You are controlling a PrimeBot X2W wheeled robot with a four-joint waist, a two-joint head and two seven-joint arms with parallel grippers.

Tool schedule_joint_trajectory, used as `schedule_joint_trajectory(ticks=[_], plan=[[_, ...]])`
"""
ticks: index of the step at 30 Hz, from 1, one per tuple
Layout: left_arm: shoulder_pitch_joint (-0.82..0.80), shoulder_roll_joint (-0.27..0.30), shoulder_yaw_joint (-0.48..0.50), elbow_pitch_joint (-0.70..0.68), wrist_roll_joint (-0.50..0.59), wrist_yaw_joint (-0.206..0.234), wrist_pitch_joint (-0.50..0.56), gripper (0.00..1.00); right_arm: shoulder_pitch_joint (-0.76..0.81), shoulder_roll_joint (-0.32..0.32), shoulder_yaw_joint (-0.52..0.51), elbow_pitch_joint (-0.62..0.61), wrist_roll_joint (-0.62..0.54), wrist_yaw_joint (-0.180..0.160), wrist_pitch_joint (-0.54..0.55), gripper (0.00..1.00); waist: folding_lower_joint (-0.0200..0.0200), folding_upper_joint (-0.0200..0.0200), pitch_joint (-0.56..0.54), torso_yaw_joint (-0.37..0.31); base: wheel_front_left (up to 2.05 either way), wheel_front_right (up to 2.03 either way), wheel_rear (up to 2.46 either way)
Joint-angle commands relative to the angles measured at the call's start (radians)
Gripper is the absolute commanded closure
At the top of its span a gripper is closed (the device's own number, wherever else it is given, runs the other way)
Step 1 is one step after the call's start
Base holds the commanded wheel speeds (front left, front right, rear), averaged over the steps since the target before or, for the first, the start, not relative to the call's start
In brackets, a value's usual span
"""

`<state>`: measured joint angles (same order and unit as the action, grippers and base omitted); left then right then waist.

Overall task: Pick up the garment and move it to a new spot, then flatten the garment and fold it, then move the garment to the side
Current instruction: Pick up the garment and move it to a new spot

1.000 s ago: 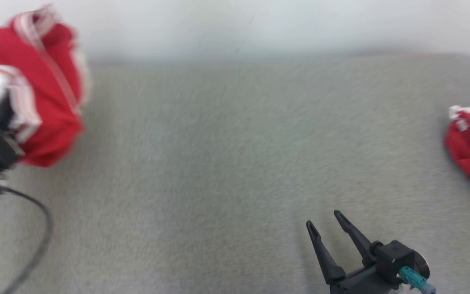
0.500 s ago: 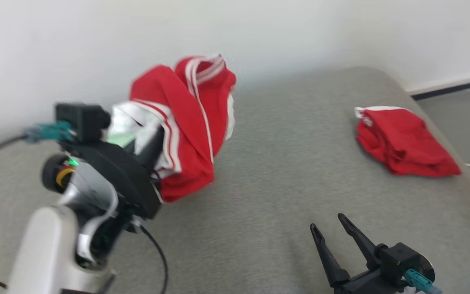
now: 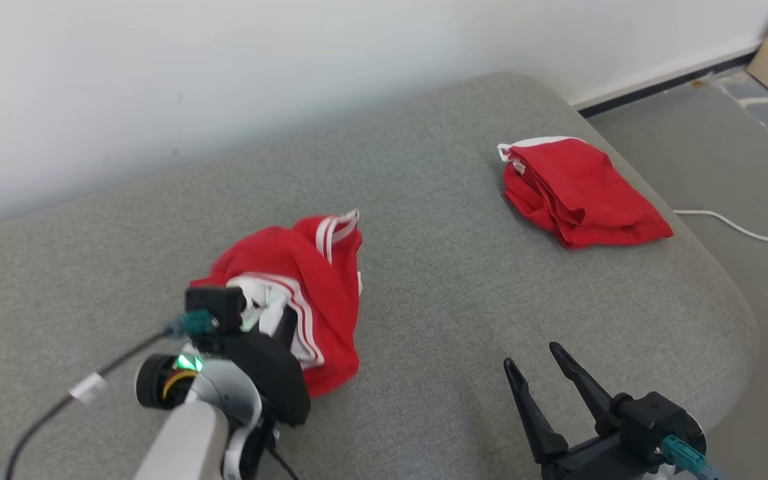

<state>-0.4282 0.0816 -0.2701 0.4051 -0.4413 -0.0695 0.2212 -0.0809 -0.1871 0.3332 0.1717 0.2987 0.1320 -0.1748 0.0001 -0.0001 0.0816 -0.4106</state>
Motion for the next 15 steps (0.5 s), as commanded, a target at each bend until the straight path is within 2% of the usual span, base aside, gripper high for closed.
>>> schedule_joint_trajectory(ticks=[1, 2, 8, 15], plan=[[0.003, -0.004, -0.009, 0.023, 0.018, 0.004, -0.026, 0.44, -0.005, 0.005, -0.001, 0.002, 0.001, -0.002, -0.001, 0.00, -0.0001, 0.0001, 0.013, -0.012, 0.00, 0.00, 0.00], [0.000, -0.004, -0.018, 0.060, 0.032, 0.006, -0.048, 0.00, -0.006, 0.006, -0.002, 0.003, 0.000, -0.002, -0.002, 0.00, -0.0001, 0.0001, 0.013, -0.011, 0.00, 0.00, 0.00], [-0.012, -0.015, -0.051, 0.199, 0.058, 0.003, -0.158, 0.00, 0.006, 0.005, -0.012, 0.009, -0.001, -0.002, -0.003, 0.00, -0.0001, 0.0001, -0.007, 0.037, 0.00, 0.00, 0.00], [0.051, -0.021, -0.047, 0.180, 0.028, -0.009, -0.313, 0.00, 0.028, 0.001, -0.028, 0.009, 0.005, -0.002, -0.001, 0.00, -0.0001, 0.0001, -0.042, 0.117, 0.00, 0.00, 0.00]])
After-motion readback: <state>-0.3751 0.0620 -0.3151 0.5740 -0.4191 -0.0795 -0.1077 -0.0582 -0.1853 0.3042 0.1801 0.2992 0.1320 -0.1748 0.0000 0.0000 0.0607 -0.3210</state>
